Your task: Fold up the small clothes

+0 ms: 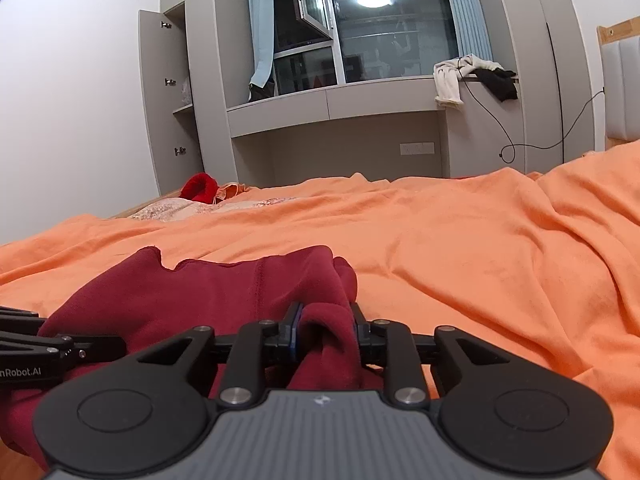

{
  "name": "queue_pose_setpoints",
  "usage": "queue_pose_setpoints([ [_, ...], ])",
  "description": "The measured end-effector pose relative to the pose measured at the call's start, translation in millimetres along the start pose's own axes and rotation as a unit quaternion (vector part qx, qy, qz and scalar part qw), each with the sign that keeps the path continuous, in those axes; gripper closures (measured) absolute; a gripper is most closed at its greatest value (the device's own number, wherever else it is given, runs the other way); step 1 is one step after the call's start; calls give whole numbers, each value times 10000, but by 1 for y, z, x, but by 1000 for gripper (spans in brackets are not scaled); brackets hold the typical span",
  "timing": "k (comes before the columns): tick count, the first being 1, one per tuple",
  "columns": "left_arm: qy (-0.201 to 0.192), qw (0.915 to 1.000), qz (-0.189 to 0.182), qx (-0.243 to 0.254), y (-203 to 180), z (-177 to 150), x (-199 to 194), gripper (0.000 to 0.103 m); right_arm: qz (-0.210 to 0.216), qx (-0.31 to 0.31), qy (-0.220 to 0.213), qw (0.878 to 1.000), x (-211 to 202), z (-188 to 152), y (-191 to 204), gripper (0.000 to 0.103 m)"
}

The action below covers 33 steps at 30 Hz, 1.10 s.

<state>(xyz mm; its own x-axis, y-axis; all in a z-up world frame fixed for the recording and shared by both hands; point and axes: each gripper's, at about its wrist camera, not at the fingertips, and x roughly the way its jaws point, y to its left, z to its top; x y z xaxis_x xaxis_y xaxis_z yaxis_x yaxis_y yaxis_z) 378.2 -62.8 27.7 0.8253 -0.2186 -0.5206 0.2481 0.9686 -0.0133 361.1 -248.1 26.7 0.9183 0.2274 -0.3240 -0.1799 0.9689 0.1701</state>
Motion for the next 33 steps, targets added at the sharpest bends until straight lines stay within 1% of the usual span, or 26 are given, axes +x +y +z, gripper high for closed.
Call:
queue_pose_setpoints([
  [3, 22, 10000, 19, -26, -3, 1, 2, 78, -57, 42, -13, 10000, -1, 0, -1, 73],
  [5, 39, 10000, 45, -42, -5, 6, 5, 76, -89, 62, -16, 9999, -2, 0, -2, 69],
  [6, 53, 9999, 69, -62, -5, 6, 5, 74, -104, 72, -19, 9999, -3, 0, -2, 66],
  [8, 66, 9998, 121, -120, -6, 7, 4, 71, -136, 96, -38, 9999, -4, 0, -3, 65],
  [9, 80, 9998, 149, -144, -6, 7, 3, 67, -137, 112, -43, 9998, -5, 0, -4, 61],
  [10, 90, 9997, 182, -165, -6, 7, 3, 61, -135, 124, -48, 9998, -7, 0, -4, 56],
  [11, 96, 9995, 219, -186, -6, 8, 3, 57, -137, 135, -63, 9998, -8, 1, -5, 53],
  [13, 73, 9992, 314, -251, -8, 11, -1, 36, -138, 135, -102, 9998, -14, 2, -5, 44],
  [14, 35, 9990, 345, -282, -8, 11, -4, 31, -135, 123, -121, 9998, -18, 1, -6, 42],
  [16, -104, 9987, 385, -308, -9, 12, -12, 19, -128, 84, -176, 9997, -28, 1, -6, 30],
  [17, -178, 9985, 408, -308, -10, 12, -17, 17, -130, 64, -210, 9997, -33, -1, -6, 27],
  [19, -315, 9978, 482, -328, -11, 11, -26, 8, -136, 10, -281, 9995, -44, -1, -5, 20],
  [21, -507, 9969, 499, -350, -13, 10, -40, 3, -107, -68, -372, 9992, -56, -3, -3, 16],
  [23, -685, 9956, 503, -382, -15, 9, -55, 1, -84, -129, -466, 9988, -69, -4, -2, 12],
  [25, -879, 9939, 509, -429, -16, 4, -73, 1, -59, -143, -570, 9983, -85, -5, 1, 6],
  [28, -1136, 9907, 577, -474, -19, -6, -101, 1, -4, -273, -826, 9962, -116, -10, 7, 1],
  [31, -1339, 9875, 675, -488, -24, -24, -128, 1, -26, -553, -1123, 9921, -146, -18, 19, 0],
  [33, -1448, 9854, 736, -507, -27, -37, -144, 1, -32, -619, -1259, 9901, -165, -24, 25, 0],
])
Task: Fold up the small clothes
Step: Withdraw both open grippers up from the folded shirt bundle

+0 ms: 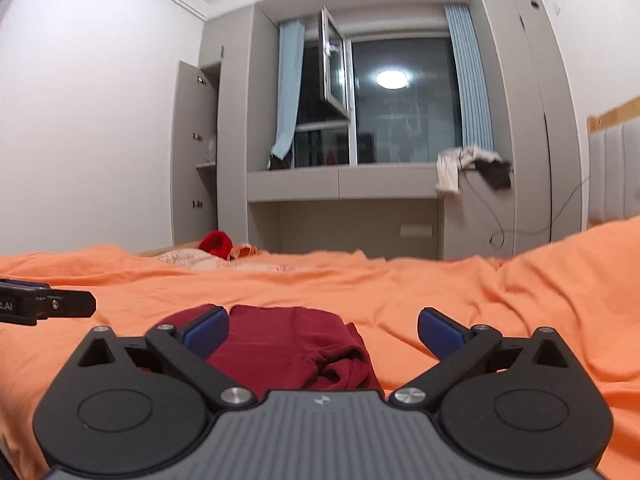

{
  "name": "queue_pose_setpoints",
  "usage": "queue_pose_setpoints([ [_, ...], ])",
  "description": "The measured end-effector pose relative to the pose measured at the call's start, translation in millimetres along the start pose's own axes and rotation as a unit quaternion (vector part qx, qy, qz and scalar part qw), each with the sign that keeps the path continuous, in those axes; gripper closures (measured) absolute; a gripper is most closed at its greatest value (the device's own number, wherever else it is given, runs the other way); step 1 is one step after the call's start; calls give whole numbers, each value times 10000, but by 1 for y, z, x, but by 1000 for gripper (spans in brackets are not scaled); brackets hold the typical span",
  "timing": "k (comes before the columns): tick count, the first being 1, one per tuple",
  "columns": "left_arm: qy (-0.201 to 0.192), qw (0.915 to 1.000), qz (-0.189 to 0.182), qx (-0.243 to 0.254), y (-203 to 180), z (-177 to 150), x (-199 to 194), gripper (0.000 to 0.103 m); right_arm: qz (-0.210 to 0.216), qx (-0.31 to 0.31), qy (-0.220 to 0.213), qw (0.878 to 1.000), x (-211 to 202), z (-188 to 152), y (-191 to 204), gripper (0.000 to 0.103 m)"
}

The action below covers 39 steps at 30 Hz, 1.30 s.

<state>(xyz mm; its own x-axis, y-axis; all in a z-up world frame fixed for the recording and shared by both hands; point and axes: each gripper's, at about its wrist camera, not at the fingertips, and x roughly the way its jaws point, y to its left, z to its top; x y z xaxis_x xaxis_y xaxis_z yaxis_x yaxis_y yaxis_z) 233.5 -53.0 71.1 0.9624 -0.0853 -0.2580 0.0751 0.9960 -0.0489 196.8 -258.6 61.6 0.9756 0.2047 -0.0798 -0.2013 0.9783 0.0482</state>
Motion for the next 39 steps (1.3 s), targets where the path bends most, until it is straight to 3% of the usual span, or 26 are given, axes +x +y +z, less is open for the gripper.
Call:
queue_pose_setpoints([
  [8, -400, 9991, 167, -16, 6, -35, -63, 1, -47, 106, -123, 9999, -65, -18, 17, 0],
  [13, -301, 9995, 74, -106, 11, -57, -84, 1, -119, 196, 14, 9997, -86, -29, 25, 0],
  [27, 211, 9995, 126, 178, 5, -81, -84, 1, -199, 61, 367, 9991, -81, -42, 35, 0],
  [39, 261, 9993, 97, 239, 1, -80, -78, 1, -172, -91, 444, 9988, -80, -45, 41, 0],
])
